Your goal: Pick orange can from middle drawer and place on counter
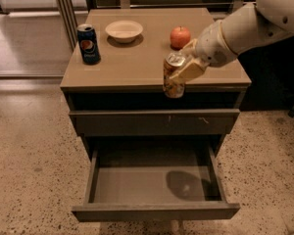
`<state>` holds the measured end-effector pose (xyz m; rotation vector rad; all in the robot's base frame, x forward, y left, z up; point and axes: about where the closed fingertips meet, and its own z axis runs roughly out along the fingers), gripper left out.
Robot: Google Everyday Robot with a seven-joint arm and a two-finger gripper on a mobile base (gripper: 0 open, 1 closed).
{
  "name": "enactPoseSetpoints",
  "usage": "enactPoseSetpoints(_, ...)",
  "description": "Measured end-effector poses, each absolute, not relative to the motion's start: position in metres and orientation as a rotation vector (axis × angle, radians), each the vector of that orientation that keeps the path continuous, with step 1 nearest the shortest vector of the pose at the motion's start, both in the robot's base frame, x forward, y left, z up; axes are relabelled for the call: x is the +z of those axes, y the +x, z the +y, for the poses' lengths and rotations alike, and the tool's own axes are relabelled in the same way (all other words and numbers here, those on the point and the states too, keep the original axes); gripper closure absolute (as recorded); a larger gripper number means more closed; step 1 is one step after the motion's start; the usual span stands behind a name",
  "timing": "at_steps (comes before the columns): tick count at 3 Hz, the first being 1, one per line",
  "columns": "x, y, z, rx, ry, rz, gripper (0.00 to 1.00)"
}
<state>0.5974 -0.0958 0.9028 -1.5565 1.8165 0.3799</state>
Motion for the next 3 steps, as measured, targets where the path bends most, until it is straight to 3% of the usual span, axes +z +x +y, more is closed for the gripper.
enactPoseSetpoints(3,0.922,0.719,-0.099,0.389,-1.416,1.814,1.0)
